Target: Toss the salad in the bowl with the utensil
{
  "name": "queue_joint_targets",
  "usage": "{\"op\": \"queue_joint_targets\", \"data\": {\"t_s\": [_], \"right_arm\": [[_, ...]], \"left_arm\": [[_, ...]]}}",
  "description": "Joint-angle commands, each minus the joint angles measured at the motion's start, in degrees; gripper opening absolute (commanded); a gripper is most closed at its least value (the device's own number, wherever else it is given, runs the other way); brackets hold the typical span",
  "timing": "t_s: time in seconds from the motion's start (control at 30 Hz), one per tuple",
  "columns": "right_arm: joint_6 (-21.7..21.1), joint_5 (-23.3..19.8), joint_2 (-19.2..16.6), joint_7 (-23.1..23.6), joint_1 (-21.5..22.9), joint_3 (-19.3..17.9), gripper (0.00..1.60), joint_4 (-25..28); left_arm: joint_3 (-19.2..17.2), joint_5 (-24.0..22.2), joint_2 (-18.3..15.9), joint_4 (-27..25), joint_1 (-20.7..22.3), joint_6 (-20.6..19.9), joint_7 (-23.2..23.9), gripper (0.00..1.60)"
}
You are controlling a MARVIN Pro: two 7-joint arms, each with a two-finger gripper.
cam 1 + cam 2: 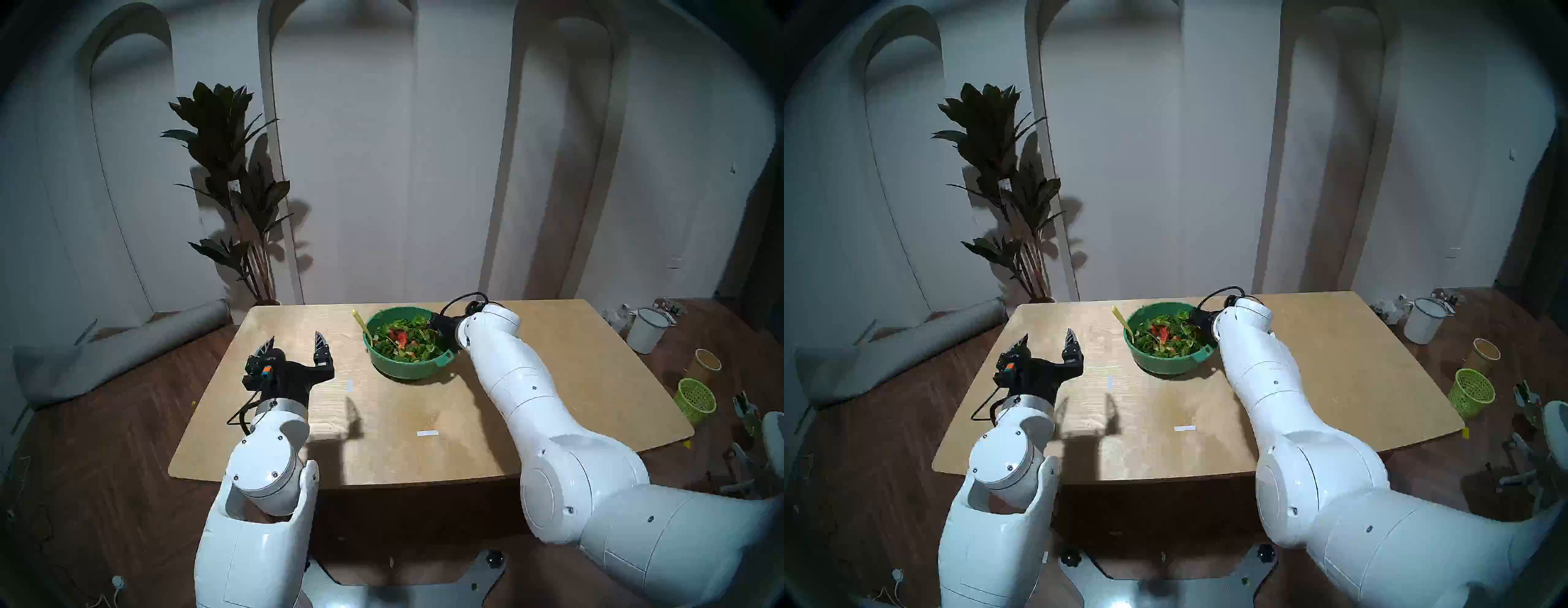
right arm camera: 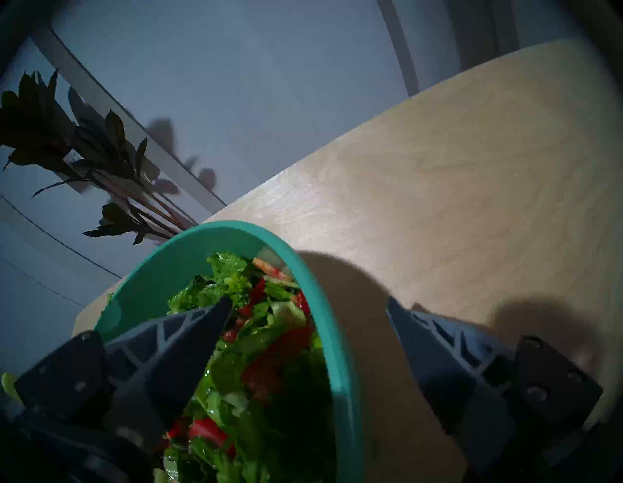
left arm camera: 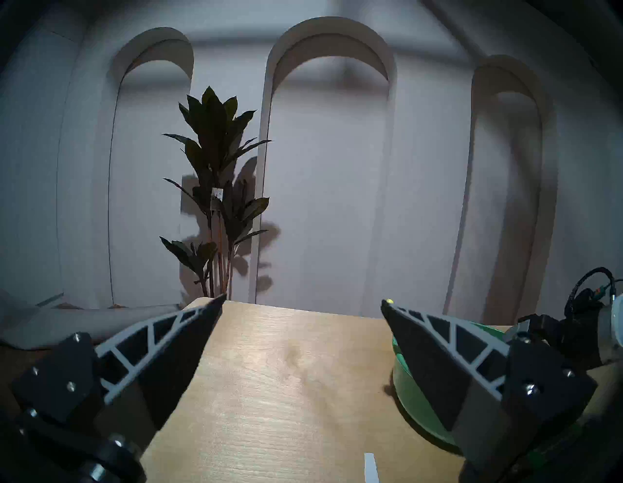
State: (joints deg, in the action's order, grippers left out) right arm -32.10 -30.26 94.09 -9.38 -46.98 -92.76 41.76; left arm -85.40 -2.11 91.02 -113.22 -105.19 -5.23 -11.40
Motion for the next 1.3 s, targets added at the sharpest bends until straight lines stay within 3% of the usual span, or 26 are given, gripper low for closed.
{"op": "queue_joint_targets", "data": {"t_s": [0.0,0.2,0.3,0.4,0.47,0.6,0.67,1.27], "right_arm": [[1.71,-0.76,0.98,0.9,6.66,-0.27,1.11,-4.33],[2.68,-1.17,1.0,1.89,9.52,-0.55,1.1,-8.2],[3.43,-1.17,0.89,2.45,10.69,-0.56,0.77,-10.55],[4.16,-1.12,0.71,3.06,12.28,-0.51,0.73,-13.69],[4.71,-1.01,0.67,3.55,13.24,-0.36,0.58,-15.57],[5.65,-0.75,0.63,4.49,14.41,0.07,0.49,-18.07],[6.3,-0.74,0.54,5.15,15.1,0.36,0.29,-19.51],[10.14,-0.92,0.08,8.29,18.99,1.77,0.29,-27.19]], "left_arm": [[0.47,-0.01,-0.22,-2.22,-0.13,-0.22,-0.6,1.6],[0.85,-0.05,-0.39,-2.66,-0.35,-0.55,-1.44,1.6],[1.03,-0.07,-0.47,-2.87,-0.44,-0.77,-1.84,1.6],[1.18,-0.09,-0.53,-3.04,-0.5,-0.98,-2.18,1.6],[1.28,-0.12,-0.58,-3.14,-0.54,-1.14,-2.42,1.6],[1.43,-0.16,-0.64,-3.33,-0.57,-1.5,-2.79,1.6],[1.51,-0.19,-0.68,-3.43,-0.58,-1.72,-2.98,1.6],[1.91,-0.47,-1.07,-3.86,-0.56,-2.8,-3.9,1.6]]}}
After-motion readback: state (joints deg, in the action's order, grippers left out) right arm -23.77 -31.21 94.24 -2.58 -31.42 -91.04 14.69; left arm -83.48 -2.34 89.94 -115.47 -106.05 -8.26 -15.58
